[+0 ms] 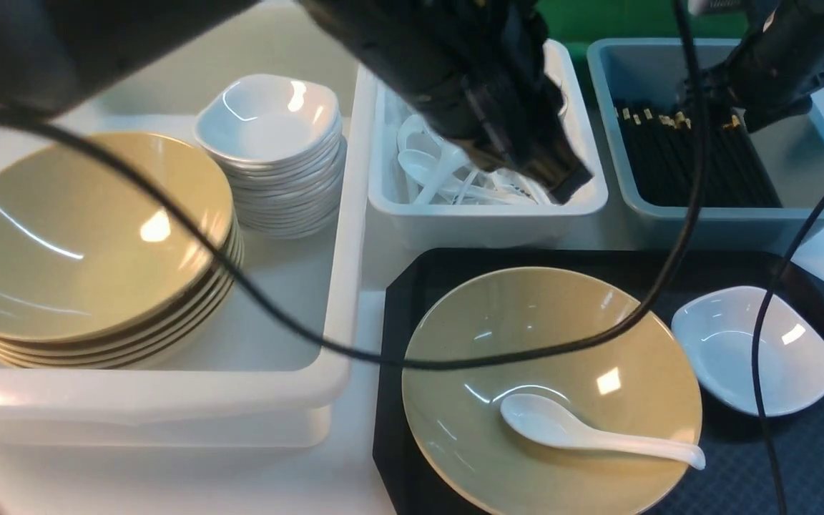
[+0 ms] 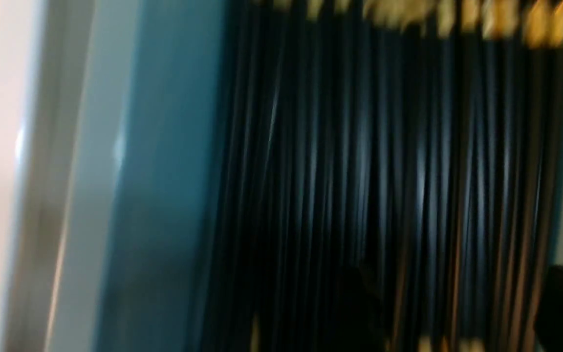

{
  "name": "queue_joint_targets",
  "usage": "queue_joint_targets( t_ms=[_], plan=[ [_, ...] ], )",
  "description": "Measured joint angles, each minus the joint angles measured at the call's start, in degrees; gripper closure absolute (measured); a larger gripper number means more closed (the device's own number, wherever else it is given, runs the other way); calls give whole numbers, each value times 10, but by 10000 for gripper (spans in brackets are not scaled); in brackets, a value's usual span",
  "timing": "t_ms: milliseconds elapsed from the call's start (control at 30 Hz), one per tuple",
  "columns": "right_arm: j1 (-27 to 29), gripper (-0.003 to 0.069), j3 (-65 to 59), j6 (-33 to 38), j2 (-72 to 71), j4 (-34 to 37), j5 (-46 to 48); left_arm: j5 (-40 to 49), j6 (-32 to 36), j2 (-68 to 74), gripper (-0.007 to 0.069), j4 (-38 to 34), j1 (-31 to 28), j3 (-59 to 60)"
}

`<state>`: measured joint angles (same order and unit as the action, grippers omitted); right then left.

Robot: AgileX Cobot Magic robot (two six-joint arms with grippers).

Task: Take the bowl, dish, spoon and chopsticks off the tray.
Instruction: Use the right arm to put the chopsticks into the small storage box on the right, then use the right arm to grab the soup spoon in the middle

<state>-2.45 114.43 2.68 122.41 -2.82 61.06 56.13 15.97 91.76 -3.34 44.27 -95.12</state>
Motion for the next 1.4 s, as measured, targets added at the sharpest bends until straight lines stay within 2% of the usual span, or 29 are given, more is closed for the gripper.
queue_joint_targets(
  t_ms=[133, 267, 467, 500, 533, 700, 1000, 1267, 1333, 1400],
  plan=[
    [-25, 155, -2, 70, -51, 18, 85, -1, -21, -78, 636, 29, 0, 97],
    [-63, 153, -42, 101, -125, 47, 93, -2, -53, -157, 636, 56, -2, 191],
    [-179, 153, -196, 154, -249, 76, 98, -64, -94, -284, 636, 64, -2, 362],
    [-179, 153, -201, 154, -252, 76, 98, -67, -95, -288, 636, 64, -2, 372],
    [-212, 153, -239, 169, -270, 77, 99, -91, -102, -313, 636, 64, -2, 404],
    [-293, 153, -350, 222, -289, 76, 98, -164, -106, -376, 636, 43, -2, 485],
    [-312, 153, -447, 239, -275, 56, 59, -186, -106, -385, 636, 24, -2, 507],
    [-312, 154, -474, 246, -223, 52, 32, -186, -106, -385, 636, 24, -2, 508],
    [-312, 176, -474, 249, -212, 52, 27, -188, -106, -385, 636, 24, -2, 508],
    [-312, 236, -474, 253, -208, 52, 18, -190, -107, -385, 636, 24, -2, 508]
  ],
)
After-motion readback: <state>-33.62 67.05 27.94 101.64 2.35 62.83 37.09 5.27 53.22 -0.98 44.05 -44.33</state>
